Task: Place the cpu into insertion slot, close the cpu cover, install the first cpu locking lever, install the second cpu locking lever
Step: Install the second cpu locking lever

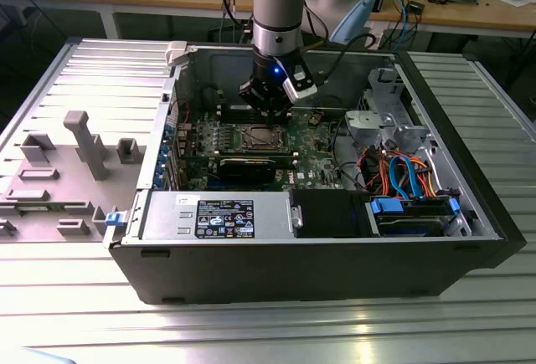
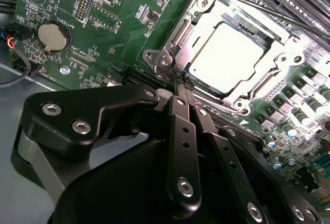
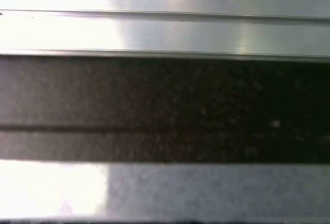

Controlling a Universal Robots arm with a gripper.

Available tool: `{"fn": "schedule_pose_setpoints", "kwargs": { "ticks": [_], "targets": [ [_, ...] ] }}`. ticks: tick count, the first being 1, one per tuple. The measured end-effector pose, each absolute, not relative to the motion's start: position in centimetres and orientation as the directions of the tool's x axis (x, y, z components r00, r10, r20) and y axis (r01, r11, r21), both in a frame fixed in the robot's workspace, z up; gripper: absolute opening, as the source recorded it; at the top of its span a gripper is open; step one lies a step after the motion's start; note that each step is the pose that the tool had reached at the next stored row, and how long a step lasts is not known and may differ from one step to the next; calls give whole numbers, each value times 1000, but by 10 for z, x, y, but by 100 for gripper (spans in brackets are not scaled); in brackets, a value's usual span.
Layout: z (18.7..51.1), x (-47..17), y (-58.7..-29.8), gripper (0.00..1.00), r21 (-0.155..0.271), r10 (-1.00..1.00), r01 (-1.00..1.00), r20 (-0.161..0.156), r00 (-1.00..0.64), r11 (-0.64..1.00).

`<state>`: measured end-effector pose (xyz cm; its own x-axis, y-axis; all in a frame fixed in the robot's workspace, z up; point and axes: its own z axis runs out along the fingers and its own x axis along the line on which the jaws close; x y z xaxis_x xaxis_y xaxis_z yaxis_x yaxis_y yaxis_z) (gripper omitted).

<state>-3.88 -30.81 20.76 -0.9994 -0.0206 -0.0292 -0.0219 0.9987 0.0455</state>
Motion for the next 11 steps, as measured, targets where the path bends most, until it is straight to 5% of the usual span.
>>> {"fn": "schedule_pose_setpoints", "kwargs": {
  "ticks": [11],
  "targets": [
    [208,-39,-312,11,45,-20,-22,-29,-999,999]
  ]
}}
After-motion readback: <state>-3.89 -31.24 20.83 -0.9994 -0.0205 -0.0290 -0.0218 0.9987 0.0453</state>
